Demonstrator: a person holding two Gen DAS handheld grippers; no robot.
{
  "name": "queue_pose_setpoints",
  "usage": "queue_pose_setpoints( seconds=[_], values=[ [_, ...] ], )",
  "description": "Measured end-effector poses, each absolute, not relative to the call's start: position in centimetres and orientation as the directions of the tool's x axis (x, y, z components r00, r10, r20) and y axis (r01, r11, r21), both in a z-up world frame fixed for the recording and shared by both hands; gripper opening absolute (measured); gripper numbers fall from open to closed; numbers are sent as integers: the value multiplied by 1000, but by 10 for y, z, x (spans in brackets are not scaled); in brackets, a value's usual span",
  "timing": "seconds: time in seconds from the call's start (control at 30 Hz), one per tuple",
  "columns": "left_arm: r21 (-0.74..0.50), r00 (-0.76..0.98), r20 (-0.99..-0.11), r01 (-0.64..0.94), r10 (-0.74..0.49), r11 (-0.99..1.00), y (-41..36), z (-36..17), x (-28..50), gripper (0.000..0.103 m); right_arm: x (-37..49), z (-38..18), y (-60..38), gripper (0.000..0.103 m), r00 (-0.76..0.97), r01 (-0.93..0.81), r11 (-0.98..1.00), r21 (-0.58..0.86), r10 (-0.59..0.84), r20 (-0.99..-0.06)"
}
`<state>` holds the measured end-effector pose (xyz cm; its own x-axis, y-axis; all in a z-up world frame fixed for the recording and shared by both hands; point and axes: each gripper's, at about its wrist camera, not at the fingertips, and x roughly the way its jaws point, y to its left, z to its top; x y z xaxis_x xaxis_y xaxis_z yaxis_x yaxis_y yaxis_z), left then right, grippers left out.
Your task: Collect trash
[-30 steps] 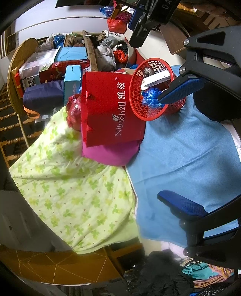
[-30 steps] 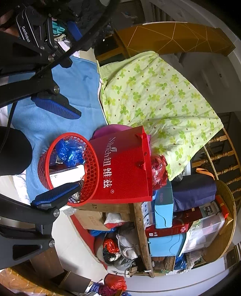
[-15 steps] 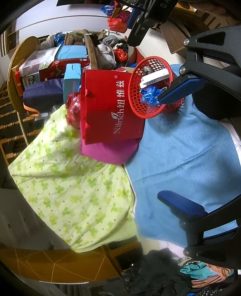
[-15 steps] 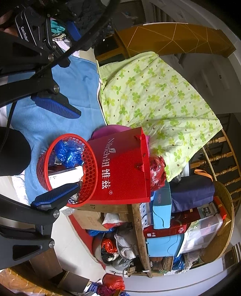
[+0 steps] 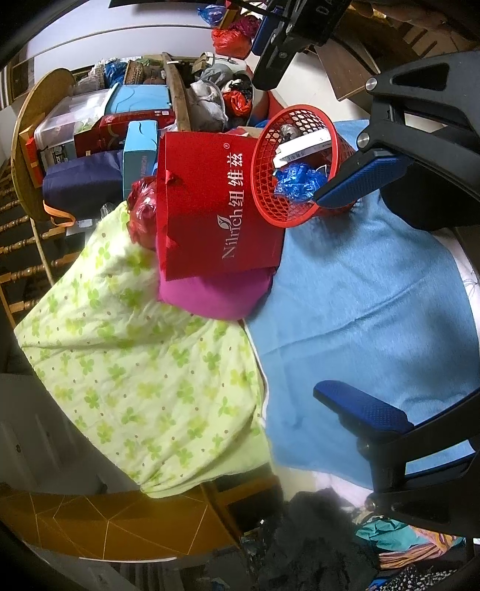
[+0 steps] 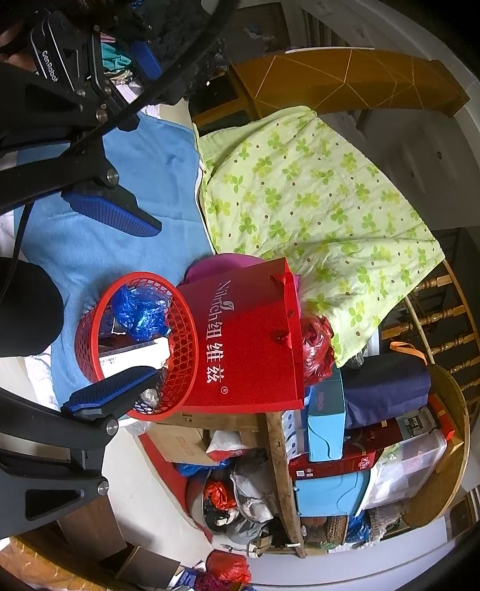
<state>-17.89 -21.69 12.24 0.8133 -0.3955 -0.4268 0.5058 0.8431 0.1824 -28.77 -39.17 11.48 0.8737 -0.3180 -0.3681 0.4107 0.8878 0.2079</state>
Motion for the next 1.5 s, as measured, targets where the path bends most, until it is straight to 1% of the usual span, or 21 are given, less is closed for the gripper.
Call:
queue_pose_setpoints(
  seconds=[0.73, 0.97, 1.4, 1.5],
  values=[
    [217, 814, -435, 510, -386, 832, -230, 122, -184, 94, -293, 113, -401, 76, 881, 411, 879, 241, -315, -353],
    [228, 808, -440, 522, -392, 822, -237, 120, -184, 94, -291, 109, -409, 76, 875, 421, 872, 250, -318, -366],
    [187, 763, -461, 582, -453, 791, -244, 112, -165, 94, -274, 109, -421, 76, 837, 484, 851, 205, -381, -392],
    [148, 753, -452, 591, -477, 793, -232, 112, -153, 94, -263, 115, -415, 76, 844, 471, 862, 187, -379, -381]
  ],
)
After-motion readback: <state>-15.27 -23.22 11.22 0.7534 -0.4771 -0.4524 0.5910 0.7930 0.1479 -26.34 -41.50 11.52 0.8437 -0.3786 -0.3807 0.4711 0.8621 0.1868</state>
